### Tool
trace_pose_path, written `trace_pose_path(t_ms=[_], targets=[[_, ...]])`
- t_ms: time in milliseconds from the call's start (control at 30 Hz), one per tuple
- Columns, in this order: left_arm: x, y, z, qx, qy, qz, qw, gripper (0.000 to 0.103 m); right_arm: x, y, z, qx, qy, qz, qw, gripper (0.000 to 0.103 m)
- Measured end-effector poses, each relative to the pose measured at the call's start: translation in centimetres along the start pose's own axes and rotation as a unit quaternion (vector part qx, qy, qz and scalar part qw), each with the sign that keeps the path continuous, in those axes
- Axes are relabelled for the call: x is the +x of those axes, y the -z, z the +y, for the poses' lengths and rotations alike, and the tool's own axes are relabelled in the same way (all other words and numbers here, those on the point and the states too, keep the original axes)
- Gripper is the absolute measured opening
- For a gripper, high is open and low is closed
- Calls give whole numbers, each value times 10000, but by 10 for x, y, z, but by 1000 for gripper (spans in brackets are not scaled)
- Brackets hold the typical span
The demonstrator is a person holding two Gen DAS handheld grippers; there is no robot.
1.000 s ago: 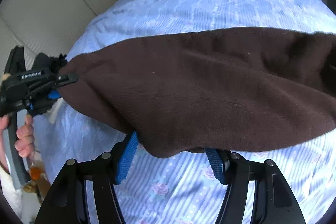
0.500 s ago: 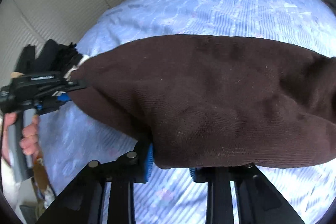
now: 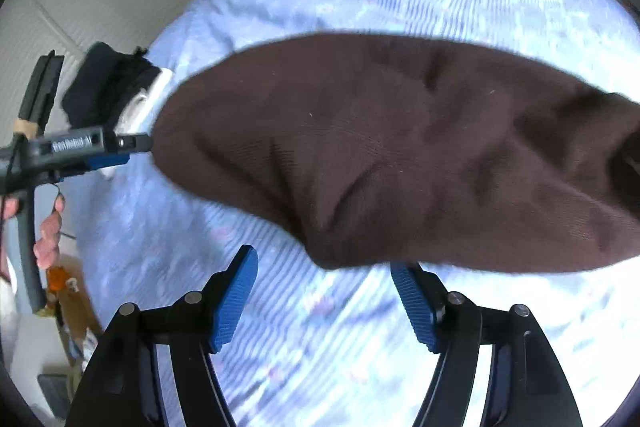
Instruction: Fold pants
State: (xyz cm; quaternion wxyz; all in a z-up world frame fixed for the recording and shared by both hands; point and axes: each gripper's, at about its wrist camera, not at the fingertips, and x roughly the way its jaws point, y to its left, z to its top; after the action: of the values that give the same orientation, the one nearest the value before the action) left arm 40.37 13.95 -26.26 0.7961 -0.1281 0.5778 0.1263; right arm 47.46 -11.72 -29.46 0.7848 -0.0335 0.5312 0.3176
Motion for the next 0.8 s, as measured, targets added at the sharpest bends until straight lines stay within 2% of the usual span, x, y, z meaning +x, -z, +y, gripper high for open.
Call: trace_pose_path(t_ms=[67, 100, 200, 300, 367, 467, 533, 567, 633, 800], targets=[[-14, 3, -27, 489, 158, -173, 9985, 66, -29, -1, -13, 39, 277, -403, 9988, 70], [-18, 3, -42, 700, 268, -278, 9968, 66, -50, -4, -28, 119, 546, -719, 9958, 70], [-20, -1, -90, 1199, 594, -648, 9889, 67, -88, -13, -72, 400, 1315, -1366, 9810, 70], [-14, -13, -140, 1579, 941, -934, 9785, 67, -106, -26, -119, 658, 1978, -1686, 9634, 70], [-8, -24, -166, 1642, 1119, -1070, 9742, 67, -110, -34, -148, 794, 2190, -1764, 9564, 69], [4, -45, -203, 1746, 1243, -1205, 9693, 67, -108, -45, -187, 1071, 2241, -1813, 9515, 67], [10, -53, -220, 1758, 1293, -1214, 9683, 67, -99, -48, -210, 1274, 2089, -1753, 9536, 65], [17, -61, -232, 1720, 1388, -1169, 9682, 67, -93, -48, -216, 1402, 2060, -1680, 9538, 59], [30, -66, -247, 1667, 1438, -1021, 9701, 67, -79, -43, -234, 1619, 1853, -1497, 9576, 53], [50, -57, -266, 1866, 1427, -748, 9691, 67, -49, -28, -262, 2051, 1468, -1225, 9599, 47]])
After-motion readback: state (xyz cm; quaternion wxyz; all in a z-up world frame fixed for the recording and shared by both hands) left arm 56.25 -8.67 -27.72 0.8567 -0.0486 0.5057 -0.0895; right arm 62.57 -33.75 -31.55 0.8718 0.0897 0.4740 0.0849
